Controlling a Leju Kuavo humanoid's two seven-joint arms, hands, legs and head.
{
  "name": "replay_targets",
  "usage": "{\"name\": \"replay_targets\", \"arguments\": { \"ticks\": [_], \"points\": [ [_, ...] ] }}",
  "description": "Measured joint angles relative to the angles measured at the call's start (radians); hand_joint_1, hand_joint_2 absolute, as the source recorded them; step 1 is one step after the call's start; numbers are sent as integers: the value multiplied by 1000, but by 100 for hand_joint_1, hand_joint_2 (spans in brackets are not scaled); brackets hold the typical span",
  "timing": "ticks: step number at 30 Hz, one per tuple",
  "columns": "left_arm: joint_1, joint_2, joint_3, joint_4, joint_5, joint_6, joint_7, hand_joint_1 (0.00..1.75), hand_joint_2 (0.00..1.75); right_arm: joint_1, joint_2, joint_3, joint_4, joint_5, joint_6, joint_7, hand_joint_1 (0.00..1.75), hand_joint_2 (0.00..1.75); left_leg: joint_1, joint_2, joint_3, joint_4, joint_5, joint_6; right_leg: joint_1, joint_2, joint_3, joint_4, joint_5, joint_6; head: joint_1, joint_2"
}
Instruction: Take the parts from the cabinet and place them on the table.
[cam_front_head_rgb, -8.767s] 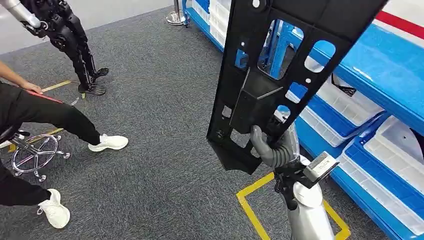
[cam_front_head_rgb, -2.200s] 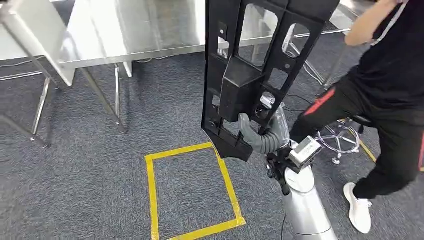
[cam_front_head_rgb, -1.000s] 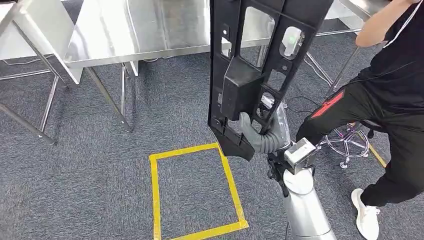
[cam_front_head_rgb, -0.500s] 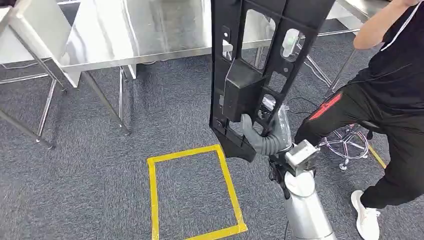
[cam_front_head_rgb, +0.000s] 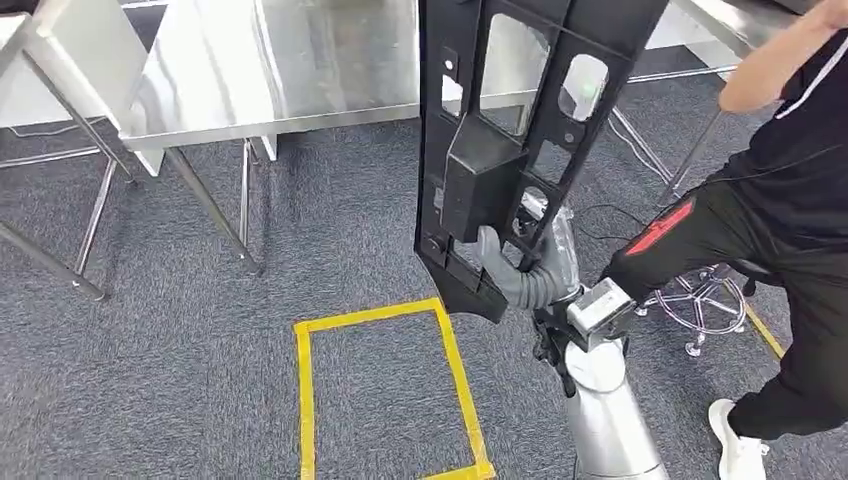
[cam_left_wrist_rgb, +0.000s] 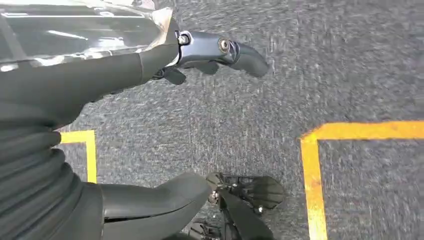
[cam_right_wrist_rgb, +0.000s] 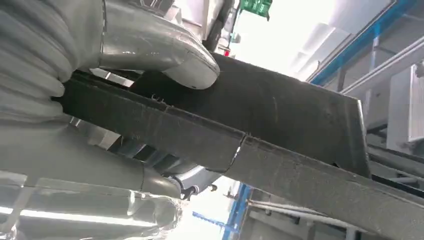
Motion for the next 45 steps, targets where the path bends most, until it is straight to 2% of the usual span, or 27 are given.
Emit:
{"name": "replay_targets", "arguments": {
  "ticks": [1,3,4,7,8,9,11,12,14,16,18,19,22,23,24,28,29,32,34,35,38,39,40,42,43,44,45],
  "points": [
    [1,0,0,0,1,-4,0,0,175,1,2,0,1,0,0,0,175,175,0,-4,2,-12,-2,5,6,0,3,18,15,17,0,0],
    [2,-2,1,0,1,-9,3,0,175,-7,2,1,2,0,0,0,175,175,5,-12,41,-27,3,13,4,2,-5,39,-9,13,4,0],
    [1,-2,1,0,1,-9,6,0,175,-15,2,2,3,0,0,0,175,175,5,-16,47,-28,1,17,3,6,-27,86,-28,14,1,0],
    [-2,-3,1,0,0,-10,8,0,175,-19,2,2,6,-1,-2,-1,175,175,4,-28,52,-27,-12,19,0,12,-165,298,-104,18,6,0],
    [-1,-3,1,0,0,-10,9,0,175,-18,1,2,8,-1,-2,-1,175,175,4,-32,57,-27,-17,18,0,12,-189,319,-103,22,6,0],
    [2,-4,1,0,0,-10,10,0,175,-19,1,2,10,-1,-2,-1,175,175,4,-35,66,-26,-23,15,0,12,-188,288,-78,35,6,0],
    [3,-5,1,0,0,-10,10,0,175,-20,1,3,10,-1,-2,-1,175,175,4,-42,93,-26,-41,9,-3,12,-120,105,32,64,6,0],
    [2,-5,1,0,0,-10,9,0,175,-20,0,3,10,-2,-2,-1,175,175,5,-45,104,-25,-51,5,-5,12,-90,16,80,66,7,0],
    [0,-3,2,0,0,-10,6,0,175,-24,-1,4,12,-8,-3,0,175,175,1,-46,106,-24,-62,-8,9,10,-82,5,47,22,7,0],
    [2,-4,2,0,0,-11,5,0,175,-23,-3,5,13,-12,-3,2,175,175,0,-44,110,-14,-66,-18,7,12,-76,3,56,-4,5,0],
    [2,0,3,-1,0,-11,5,0,175,-24,-3,6,13,-13,-4,1,175,175,4,-34,101,2,-80,-28,-6,14,-55,-3,54,-13,7,0],
    [-1,-2,3,-1,-1,-11,4,0,175,-25,-3,6,13,-13,-4,1,175,175,5,-26,76,52,-89,-36,-7,13,-48,-3,48,-21,3,0],
    [1,-2,3,-1,-1,-11,4,0,175,-22,-3,8,13,-14,-4,-2,175,175,19,-19,-80,286,-172,-55,-7,13,-33,-3,30,-32,2,0],
    [3,-2,3,-1,-1,-10,4,0,175,-20,-3,8,15,-16,-4,-2,175,175,22,-18,-113,316,-180,-58,-7,13,-25,-3,22,-31,2,0],
    [3,-2,3,-1,-1,-10,4,0,175,-18,-3,8,17,-17,-4,-3,175,175,25,-17,-123,299,-157,-60,-8,14,-13,-3,13,-29,2,0],
    [4,0,4,0,-2,-8,4,0,175,-21,-3,8,21,-19,-3,-3,175,175,24,-8,-41,8,54,-45,-8,14,36,-5,-28,-13,2,0],
    [1,0,4,0,-4,-7,5,0,175,-24,-2,9,23,-18,-2,-5,175,175,20,-7,-39,9,17,-39,-3,15,38,-9,-35,-5,0,0],
    [3,-3,4,0,-5,-7,6,0,175,-26,-2,10,24,-19,-1,-6,175,175,12,-11,-19,3,25,-16,3,15,59,-5,-29,17,1,0],
    [2,-5,4,-1,-7,-7,3,0,175,-28,-4,10,24,-21,-1,-6,175,175,13,-17,16,-13,22,-2,2,14,38,53,-43,21,3,0],
    [0,-3,4,-1,-8,-7,3,0,175,-31,-5,11,24,-21,-1,-6,175,175,13,-18,18,-12,17,6,0,15,-6,127,-51,22,5,0],
    [0,-3,4,-1,-9,-7,3,0,175,-23,-7,11,27,-22,-1,-6,175,175,8,-26,30,-12,-1,13,0,16,-152,309,-137,8,8,0],
    [1,-3,4,-1,-9,-7,3,0,175,-20,-9,11,29,-22,-1,-6,175,175,7,-29,38,-12,-7,13,0,16,-166,303,-133,16,9,0],
    [2,-5,4,-1,-10,-7,3,0,175,-20,-11,11,29,-22,-1,-6,175,175,4,-32,49,-11,-15,12,0,15,-160,250,-101,28,9,0],
    [2,-6,4,-1,-10,-7,3,0,175,-20,-11,11,29,-22,-1,-6,175,175,3,-35,74,-11,-32,8,0,15,-106,70,13,52,9,0],
    [3,-6,4,-1,-10,-7,3,0,175,-19,-12,11,30,-22,-1,-6,175,175,2,-36,69,-12,-40,4,1,13,-88,13,72,48,10,0],
    [3,-5,4,0,-10,-8,3,0,175,-20,-13,11,32,-23,-1,-6,175,175,0,-38,83,-8,-45,-2,6,11,-98,9,48,22,7,0],
    [0,-6,4,-1,-10,-8,3,0,175,-21,-13,12,32,-22,-1,-6,175,175,0,-37,79,-9,-52,-10,15,11,-86,11,57,7,11,0]
  ]
}}
